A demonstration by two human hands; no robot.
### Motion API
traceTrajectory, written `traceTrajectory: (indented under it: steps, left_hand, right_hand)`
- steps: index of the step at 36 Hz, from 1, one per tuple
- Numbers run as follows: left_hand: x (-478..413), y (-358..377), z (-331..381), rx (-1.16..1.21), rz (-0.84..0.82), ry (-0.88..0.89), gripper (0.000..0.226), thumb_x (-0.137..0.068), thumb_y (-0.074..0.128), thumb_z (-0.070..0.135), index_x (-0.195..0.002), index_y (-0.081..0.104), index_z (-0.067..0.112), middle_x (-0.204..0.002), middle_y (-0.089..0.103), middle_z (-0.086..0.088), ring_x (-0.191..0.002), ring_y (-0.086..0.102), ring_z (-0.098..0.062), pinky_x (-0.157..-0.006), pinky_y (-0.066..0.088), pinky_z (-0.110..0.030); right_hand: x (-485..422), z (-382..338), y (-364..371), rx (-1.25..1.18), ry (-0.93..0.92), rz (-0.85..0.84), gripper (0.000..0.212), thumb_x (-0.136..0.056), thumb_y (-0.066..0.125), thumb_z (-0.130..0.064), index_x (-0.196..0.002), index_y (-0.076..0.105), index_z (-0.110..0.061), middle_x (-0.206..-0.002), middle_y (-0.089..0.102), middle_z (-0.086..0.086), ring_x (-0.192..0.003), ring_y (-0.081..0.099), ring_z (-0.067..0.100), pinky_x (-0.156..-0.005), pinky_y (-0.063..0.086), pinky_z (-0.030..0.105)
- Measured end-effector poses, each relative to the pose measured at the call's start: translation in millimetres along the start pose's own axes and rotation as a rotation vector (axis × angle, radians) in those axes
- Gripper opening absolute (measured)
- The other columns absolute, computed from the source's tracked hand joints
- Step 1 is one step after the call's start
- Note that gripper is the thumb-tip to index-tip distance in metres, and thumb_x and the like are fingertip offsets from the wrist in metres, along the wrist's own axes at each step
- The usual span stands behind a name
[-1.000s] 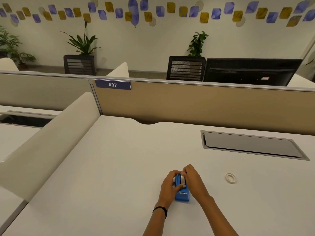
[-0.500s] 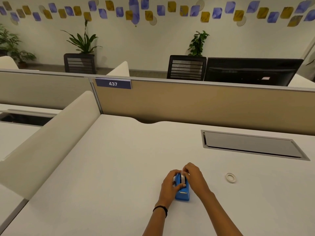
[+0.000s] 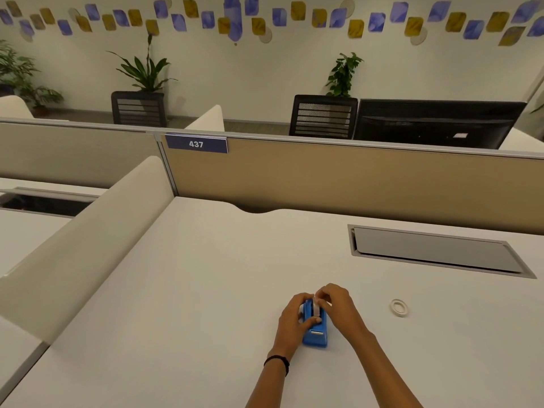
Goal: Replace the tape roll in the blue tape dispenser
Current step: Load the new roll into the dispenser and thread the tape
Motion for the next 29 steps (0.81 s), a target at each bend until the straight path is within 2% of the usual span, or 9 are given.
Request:
traceTrajectory:
  steps: [2, 5, 8, 11, 15, 20, 24, 26, 29]
  left_hand:
    - [1, 0, 1, 0.006, 0.004, 0.002, 0.037, -0.082, 0.069, 0.023, -0.111, 0.049, 0.035, -0.116, 0.056, 0.012, -0.110, 0.055, -0.008, -0.089, 0.045, -0.010]
    - [1, -1, 1, 0.013, 0.009, 0.016, 0.036, -0.083, 0.068, 0.023, -0.109, 0.050, 0.038, -0.117, 0.057, 0.010, -0.110, 0.055, -0.009, -0.090, 0.047, -0.014]
    - [1, -2, 3, 0.015, 0.020, 0.028, 0.033, -0.083, 0.067, 0.026, -0.108, 0.051, 0.041, -0.117, 0.057, 0.010, -0.110, 0.055, -0.006, -0.090, 0.047, -0.013]
    - [0, -2, 2, 0.022, 0.016, 0.022, 0.034, -0.084, 0.066, 0.027, -0.115, 0.053, 0.030, -0.121, 0.057, 0.005, -0.113, 0.055, -0.009, -0.095, 0.047, -0.016]
    - [0, -2, 3, 0.020, 0.000, 0.003, 0.041, -0.084, 0.066, 0.025, -0.122, 0.052, 0.019, -0.126, 0.055, -0.001, -0.117, 0.054, -0.015, -0.099, 0.047, -0.024]
    - [0, -5, 1, -0.001, -0.051, -0.004, 0.047, -0.082, 0.069, 0.023, -0.125, 0.050, 0.019, -0.128, 0.052, 0.003, -0.117, 0.050, -0.009, -0.096, 0.043, -0.015]
    - [-1, -6, 2, 0.003, -0.054, -0.007, 0.042, -0.083, 0.067, 0.024, -0.122, 0.051, 0.020, -0.126, 0.054, 0.001, -0.116, 0.052, -0.011, -0.095, 0.045, -0.015]
    - [-1, -6, 2, 0.012, -0.044, -0.016, 0.043, -0.083, 0.066, 0.024, -0.123, 0.051, 0.017, -0.126, 0.054, -0.001, -0.116, 0.052, -0.012, -0.096, 0.045, -0.017]
    - [0, -6, 2, 0.018, -0.046, -0.019, 0.043, -0.083, 0.066, 0.022, -0.123, 0.052, 0.016, -0.126, 0.054, 0.000, -0.115, 0.053, -0.012, -0.094, 0.045, -0.013]
  right_hand:
    - [1, 1, 0, 0.034, 0.011, -0.024, 0.017, -0.087, 0.058, -0.014, -0.095, 0.065, 0.000, -0.101, 0.064, 0.017, -0.095, 0.062, 0.032, -0.085, 0.049, 0.031]
    - [5, 5, 2, 0.029, -0.015, -0.007, 0.016, -0.089, 0.056, -0.013, -0.093, 0.065, -0.002, -0.103, 0.064, 0.014, -0.091, 0.060, 0.025, -0.074, 0.040, 0.015]
    - [16, 11, 5, -0.031, -0.064, -0.001, 0.017, -0.088, 0.056, -0.009, -0.101, 0.063, -0.001, -0.108, 0.062, 0.016, -0.099, 0.059, 0.027, -0.079, 0.041, 0.013]
    - [28, 16, 8, -0.115, -0.059, 0.010, 0.030, -0.088, 0.056, -0.007, -0.117, 0.055, -0.003, -0.121, 0.058, 0.015, -0.108, 0.056, 0.024, -0.089, 0.041, 0.011]
    - [30, 19, 9, -0.087, -0.110, 0.025, 0.025, -0.086, 0.058, -0.009, -0.110, 0.061, -0.005, -0.114, 0.062, 0.013, -0.101, 0.057, 0.015, -0.081, 0.037, -0.003]
    - [26, 24, 12, -0.093, -0.123, 0.016, 0.032, -0.085, 0.060, -0.010, -0.116, 0.057, -0.004, -0.121, 0.059, 0.013, -0.108, 0.056, 0.019, -0.083, 0.034, -0.004]
    - [28, 20, 13, -0.054, -0.203, 0.004, 0.037, -0.085, 0.061, -0.014, -0.120, 0.054, -0.008, -0.125, 0.057, 0.008, -0.111, 0.053, 0.013, -0.093, 0.034, 0.004]
    - [28, 19, 14, -0.052, -0.230, 0.013, 0.035, -0.085, 0.061, -0.014, -0.119, 0.054, -0.009, -0.123, 0.058, 0.007, -0.107, 0.052, 0.009, -0.090, 0.033, -0.002]
    - [27, 20, 14, -0.040, -0.228, 0.044, 0.028, -0.086, 0.059, -0.012, -0.114, 0.059, -0.006, -0.118, 0.061, 0.010, -0.104, 0.058, 0.014, -0.085, 0.037, -0.001]
Point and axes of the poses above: each hand's wrist, its own x-axis away from the middle knuckle, its own y-axis out of the palm, z = x × y, the point moved 2 cm from there along -x, towards the middle knuckle
